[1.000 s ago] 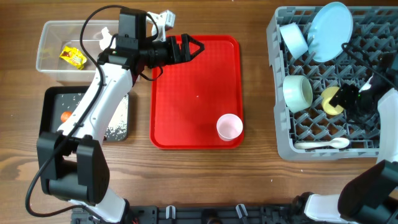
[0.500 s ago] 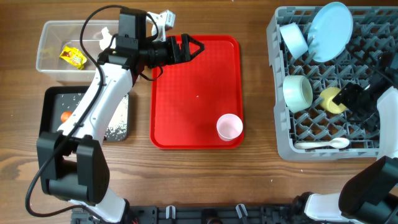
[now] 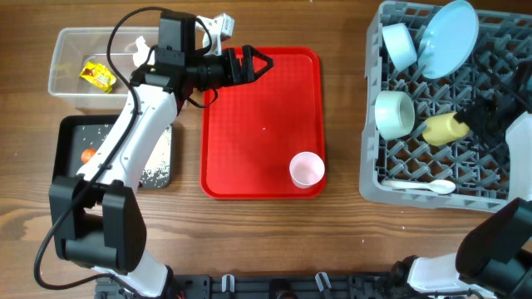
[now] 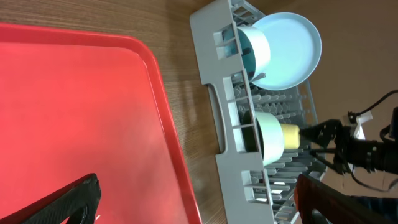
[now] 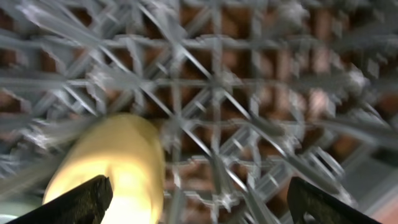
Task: Sort waste into correct bins and load items into the dishwasher rack
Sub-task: 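Release the yellow cup in the rack and withdraw the right gripper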
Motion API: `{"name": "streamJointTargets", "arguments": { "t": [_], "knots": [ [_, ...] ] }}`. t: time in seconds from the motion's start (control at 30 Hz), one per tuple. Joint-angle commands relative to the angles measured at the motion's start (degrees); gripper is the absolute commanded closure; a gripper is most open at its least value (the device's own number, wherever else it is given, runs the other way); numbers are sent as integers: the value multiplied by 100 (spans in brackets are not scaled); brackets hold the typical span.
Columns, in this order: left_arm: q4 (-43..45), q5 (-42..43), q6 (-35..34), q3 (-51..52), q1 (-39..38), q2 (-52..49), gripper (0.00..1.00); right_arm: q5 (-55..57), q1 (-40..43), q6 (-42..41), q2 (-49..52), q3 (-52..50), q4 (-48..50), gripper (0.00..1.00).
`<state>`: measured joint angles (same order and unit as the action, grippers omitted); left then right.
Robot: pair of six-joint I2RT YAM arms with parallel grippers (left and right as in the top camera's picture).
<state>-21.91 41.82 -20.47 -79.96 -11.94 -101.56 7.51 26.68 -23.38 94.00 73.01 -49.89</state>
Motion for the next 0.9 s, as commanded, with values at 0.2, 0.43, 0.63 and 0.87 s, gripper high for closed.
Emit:
{"name": "streamJointTargets", "arguments": {
  "t": [0.2, 0.43, 0.63, 0.87],
  "knots": [
    [0, -17, 48, 9, -20, 66, 0, -1602, -81, 533, 354, -42, 555, 5],
    [0, -17, 50, 9, -20, 66, 0, -1982, -83, 782, -544, 678, -31, 3],
    [0, -17, 50, 9, -20, 66, 0, -2789, -1010, 1786, -1434, 686, -957, 6],
    [0, -20, 50, 9, -20, 66, 0, -3008, -3281, 1941, -1338, 111, -1362, 6]
  ]
}}
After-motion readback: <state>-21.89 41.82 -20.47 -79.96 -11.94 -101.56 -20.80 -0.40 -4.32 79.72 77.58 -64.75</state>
